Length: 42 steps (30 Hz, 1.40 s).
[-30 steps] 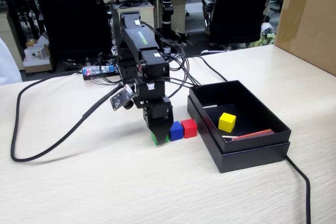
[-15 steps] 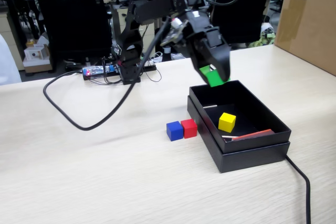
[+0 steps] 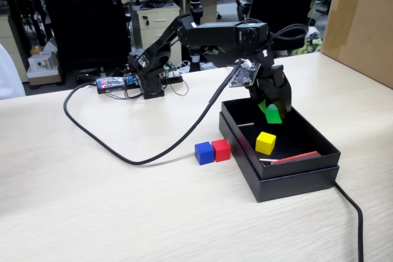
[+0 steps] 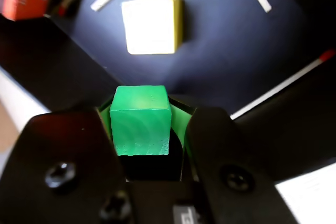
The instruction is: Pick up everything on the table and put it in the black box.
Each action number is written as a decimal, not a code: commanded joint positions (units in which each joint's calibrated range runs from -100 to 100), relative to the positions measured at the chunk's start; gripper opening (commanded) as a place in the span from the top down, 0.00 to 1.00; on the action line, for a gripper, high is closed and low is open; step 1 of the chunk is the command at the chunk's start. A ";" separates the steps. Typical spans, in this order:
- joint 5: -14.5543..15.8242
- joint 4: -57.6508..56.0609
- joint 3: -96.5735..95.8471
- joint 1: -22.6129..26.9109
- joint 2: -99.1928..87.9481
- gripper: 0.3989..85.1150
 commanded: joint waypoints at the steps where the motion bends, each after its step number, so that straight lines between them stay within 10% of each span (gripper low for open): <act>1: 0.29 -0.14 5.49 0.39 -0.84 0.80; 17: 0.63 -0.23 4.50 -1.22 6.74 0.78; 21: 0.88 -0.32 2.41 -1.61 -1.07 0.52; 31: 0.68 -0.32 -17.53 -9.38 -38.59 0.46; 42: 0.63 -0.32 -30.23 -15.34 -29.75 0.44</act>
